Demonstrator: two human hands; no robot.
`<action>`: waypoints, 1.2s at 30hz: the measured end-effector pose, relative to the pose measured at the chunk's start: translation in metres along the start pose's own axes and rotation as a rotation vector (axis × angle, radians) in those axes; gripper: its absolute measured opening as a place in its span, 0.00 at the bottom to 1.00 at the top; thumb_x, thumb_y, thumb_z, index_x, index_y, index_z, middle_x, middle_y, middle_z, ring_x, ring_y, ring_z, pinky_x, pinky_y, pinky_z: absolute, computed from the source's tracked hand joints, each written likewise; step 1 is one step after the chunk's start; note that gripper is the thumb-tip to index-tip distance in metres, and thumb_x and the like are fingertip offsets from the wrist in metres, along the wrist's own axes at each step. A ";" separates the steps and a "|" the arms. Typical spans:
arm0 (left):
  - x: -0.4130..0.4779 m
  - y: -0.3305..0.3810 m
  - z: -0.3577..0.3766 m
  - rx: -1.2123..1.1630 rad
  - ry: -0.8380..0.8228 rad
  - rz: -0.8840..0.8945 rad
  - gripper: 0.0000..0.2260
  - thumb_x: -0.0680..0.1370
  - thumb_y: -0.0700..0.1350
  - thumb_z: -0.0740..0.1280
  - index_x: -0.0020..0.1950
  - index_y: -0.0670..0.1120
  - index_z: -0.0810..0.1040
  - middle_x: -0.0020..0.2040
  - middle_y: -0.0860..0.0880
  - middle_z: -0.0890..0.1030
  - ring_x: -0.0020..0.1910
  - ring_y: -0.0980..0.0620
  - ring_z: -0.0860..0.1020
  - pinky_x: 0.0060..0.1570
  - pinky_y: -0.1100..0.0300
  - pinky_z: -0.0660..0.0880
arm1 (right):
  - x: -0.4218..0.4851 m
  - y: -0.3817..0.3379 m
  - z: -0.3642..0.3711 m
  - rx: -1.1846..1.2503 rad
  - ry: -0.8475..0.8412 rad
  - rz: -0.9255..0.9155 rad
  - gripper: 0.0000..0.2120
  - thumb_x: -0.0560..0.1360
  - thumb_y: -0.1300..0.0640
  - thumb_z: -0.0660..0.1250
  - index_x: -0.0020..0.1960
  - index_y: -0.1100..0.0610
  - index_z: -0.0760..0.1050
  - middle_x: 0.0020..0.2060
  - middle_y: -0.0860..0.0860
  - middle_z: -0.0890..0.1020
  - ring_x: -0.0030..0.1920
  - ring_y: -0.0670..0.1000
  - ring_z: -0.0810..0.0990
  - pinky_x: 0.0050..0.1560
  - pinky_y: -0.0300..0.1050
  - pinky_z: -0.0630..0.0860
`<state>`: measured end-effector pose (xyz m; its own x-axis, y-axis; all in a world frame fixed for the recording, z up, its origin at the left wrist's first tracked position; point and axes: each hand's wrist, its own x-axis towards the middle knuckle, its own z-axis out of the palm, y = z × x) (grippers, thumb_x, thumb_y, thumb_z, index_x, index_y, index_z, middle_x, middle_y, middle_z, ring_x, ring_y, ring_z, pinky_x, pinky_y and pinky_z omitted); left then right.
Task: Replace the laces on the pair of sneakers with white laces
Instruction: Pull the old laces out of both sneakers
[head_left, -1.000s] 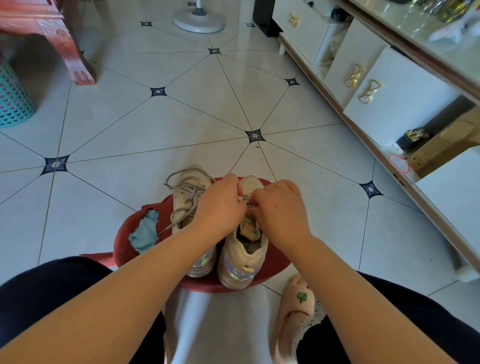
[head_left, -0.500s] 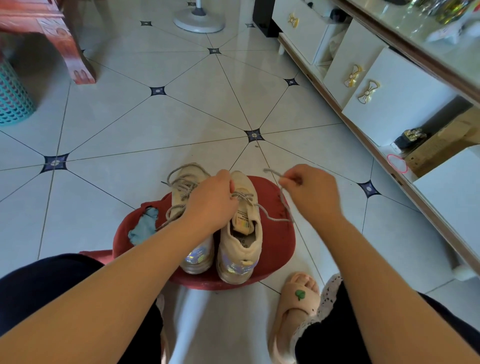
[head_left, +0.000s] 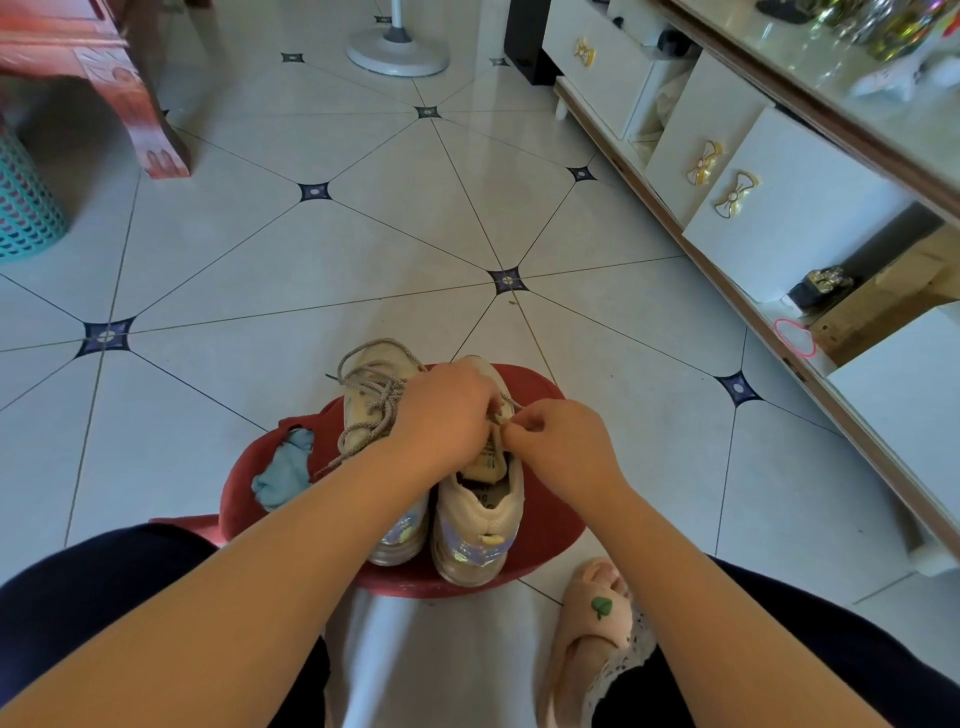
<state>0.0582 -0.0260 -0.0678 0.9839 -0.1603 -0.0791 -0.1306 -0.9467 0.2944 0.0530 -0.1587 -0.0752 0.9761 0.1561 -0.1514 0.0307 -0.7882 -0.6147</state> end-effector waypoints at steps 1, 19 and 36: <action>0.001 0.000 0.001 0.067 0.016 0.015 0.09 0.76 0.45 0.65 0.55 0.53 0.78 0.54 0.49 0.75 0.54 0.48 0.73 0.47 0.57 0.65 | 0.000 0.000 0.001 0.009 0.009 0.014 0.08 0.69 0.55 0.66 0.38 0.58 0.81 0.33 0.51 0.81 0.32 0.47 0.74 0.34 0.44 0.71; -0.008 -0.029 -0.021 -0.299 0.068 -0.201 0.08 0.73 0.44 0.68 0.36 0.53 0.73 0.37 0.56 0.74 0.43 0.52 0.75 0.39 0.61 0.67 | -0.003 0.003 -0.014 -0.011 0.049 0.014 0.09 0.71 0.55 0.64 0.36 0.58 0.79 0.32 0.50 0.81 0.34 0.49 0.77 0.36 0.42 0.73; -0.006 -0.030 -0.042 -0.045 0.274 -0.136 0.04 0.74 0.45 0.66 0.42 0.51 0.80 0.42 0.50 0.81 0.49 0.48 0.76 0.45 0.57 0.62 | -0.002 0.012 -0.024 -0.018 0.097 0.047 0.10 0.69 0.56 0.65 0.33 0.60 0.78 0.29 0.53 0.79 0.28 0.46 0.70 0.30 0.42 0.69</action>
<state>0.0611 0.0153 -0.0363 0.9890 0.0541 0.1373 0.0041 -0.9401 0.3409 0.0563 -0.1828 -0.0630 0.9928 0.0607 -0.1036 -0.0129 -0.8042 -0.5942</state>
